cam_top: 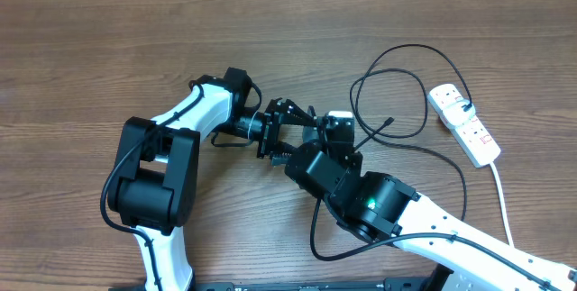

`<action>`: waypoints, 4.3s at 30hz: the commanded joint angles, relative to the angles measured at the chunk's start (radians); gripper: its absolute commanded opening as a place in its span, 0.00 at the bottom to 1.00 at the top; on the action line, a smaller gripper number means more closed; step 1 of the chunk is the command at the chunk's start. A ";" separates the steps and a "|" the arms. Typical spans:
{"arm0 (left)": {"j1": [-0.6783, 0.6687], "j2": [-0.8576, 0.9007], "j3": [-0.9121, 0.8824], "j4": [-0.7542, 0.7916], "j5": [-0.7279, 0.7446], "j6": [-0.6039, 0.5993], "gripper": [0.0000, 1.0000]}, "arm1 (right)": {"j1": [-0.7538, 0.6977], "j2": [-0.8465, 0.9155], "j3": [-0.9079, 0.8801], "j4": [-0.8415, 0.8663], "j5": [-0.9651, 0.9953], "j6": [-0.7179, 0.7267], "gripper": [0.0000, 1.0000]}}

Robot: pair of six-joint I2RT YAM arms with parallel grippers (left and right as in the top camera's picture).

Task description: Plug charger to phone and switch on socket

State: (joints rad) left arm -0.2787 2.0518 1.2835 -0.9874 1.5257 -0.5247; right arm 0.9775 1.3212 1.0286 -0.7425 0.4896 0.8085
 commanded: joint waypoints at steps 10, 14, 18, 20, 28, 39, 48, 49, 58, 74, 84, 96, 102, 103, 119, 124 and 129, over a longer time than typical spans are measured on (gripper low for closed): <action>0.005 0.003 0.000 0.001 0.035 0.005 0.39 | 0.003 -0.005 0.018 0.005 -0.024 0.002 0.15; 0.005 0.003 0.000 0.001 0.035 0.005 0.45 | 0.003 -0.006 0.020 0.011 -0.023 0.003 0.10; 0.005 0.003 0.000 0.001 -0.005 0.005 0.70 | 0.003 -0.012 0.021 0.020 -0.023 0.003 0.09; 0.005 0.003 0.000 0.001 -0.039 0.005 0.84 | 0.003 -0.015 0.021 0.027 -0.024 0.008 0.09; 0.056 0.003 0.002 0.073 -0.045 0.010 1.00 | -0.023 -0.021 0.021 0.028 -0.032 0.167 0.07; 0.192 0.003 0.003 0.006 -0.088 0.097 1.00 | -0.183 -0.021 0.021 0.024 -0.167 0.520 0.04; 0.185 0.003 0.003 -0.181 -0.145 0.207 1.00 | -0.255 -0.019 0.021 0.060 -0.294 0.906 0.04; 0.185 0.003 0.003 -0.188 -0.140 0.202 0.98 | -0.255 -0.018 0.021 0.074 -0.312 0.917 0.04; 0.139 0.003 0.003 -0.177 -0.058 0.069 0.86 | -0.253 0.019 0.021 0.210 -0.401 0.950 0.04; 0.122 0.003 0.003 0.047 -0.151 -0.377 0.09 | -0.241 0.156 0.021 0.332 -0.394 1.002 0.04; 0.100 0.003 0.003 0.141 -0.231 -0.523 0.13 | -0.237 0.157 0.021 0.418 -0.404 1.002 0.04; 0.099 0.003 0.003 0.162 -0.280 -0.568 0.28 | -0.237 0.156 0.021 0.496 -0.430 1.003 0.04; 0.098 0.003 0.003 0.229 -0.280 -0.610 0.27 | -0.236 0.156 0.021 0.515 -0.433 1.056 0.04; 0.097 0.003 0.003 0.233 -0.279 -0.615 0.22 | -0.236 0.157 0.021 0.519 -0.433 1.055 0.04; 0.083 0.003 0.003 0.304 -0.314 -0.715 0.04 | -0.236 0.157 0.021 0.514 -0.433 1.053 0.37; 0.099 0.003 0.003 0.433 -0.411 -0.672 0.04 | -0.259 0.156 0.021 0.453 -0.404 0.863 0.73; 0.128 0.003 0.003 0.464 -0.387 -0.602 0.04 | -0.336 0.128 0.021 0.446 -0.419 0.519 1.00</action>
State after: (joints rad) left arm -0.1757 2.0533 1.2869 -0.5285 1.1221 -1.1969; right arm 0.6983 1.5032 1.0161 -0.2909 0.0658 1.6337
